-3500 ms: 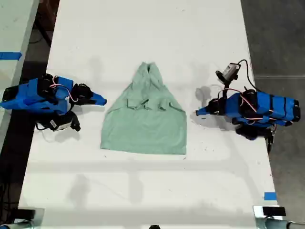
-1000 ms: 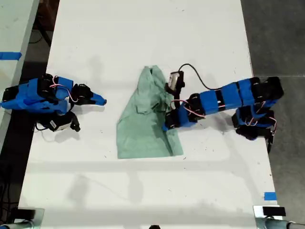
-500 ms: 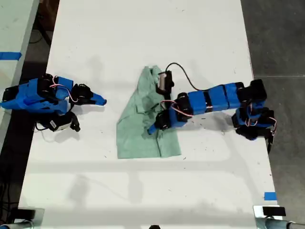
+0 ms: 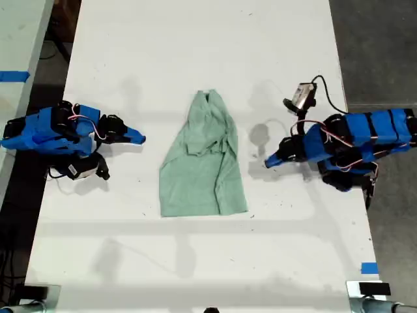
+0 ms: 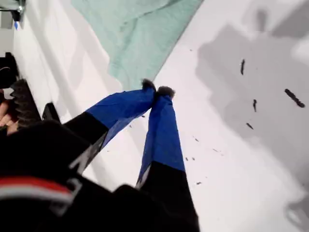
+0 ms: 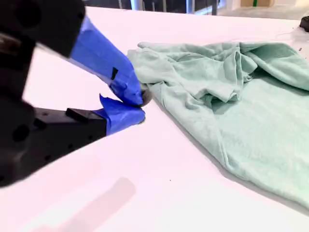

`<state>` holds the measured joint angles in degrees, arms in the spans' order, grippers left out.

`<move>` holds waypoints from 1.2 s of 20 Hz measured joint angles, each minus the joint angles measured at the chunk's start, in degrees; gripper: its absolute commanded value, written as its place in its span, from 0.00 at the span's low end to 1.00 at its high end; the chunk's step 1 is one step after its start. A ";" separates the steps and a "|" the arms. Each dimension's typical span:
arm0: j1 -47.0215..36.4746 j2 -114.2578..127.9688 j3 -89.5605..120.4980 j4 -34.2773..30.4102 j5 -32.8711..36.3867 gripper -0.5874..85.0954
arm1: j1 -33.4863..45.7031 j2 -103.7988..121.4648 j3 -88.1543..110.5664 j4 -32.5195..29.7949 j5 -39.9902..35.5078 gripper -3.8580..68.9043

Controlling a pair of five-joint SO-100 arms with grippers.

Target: Fold t shirt

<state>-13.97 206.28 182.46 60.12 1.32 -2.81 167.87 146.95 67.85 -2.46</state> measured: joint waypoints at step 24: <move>0.00 0.00 0.00 0.00 0.00 0.01 | -0.18 32.08 28.30 7.12 1.67 0.07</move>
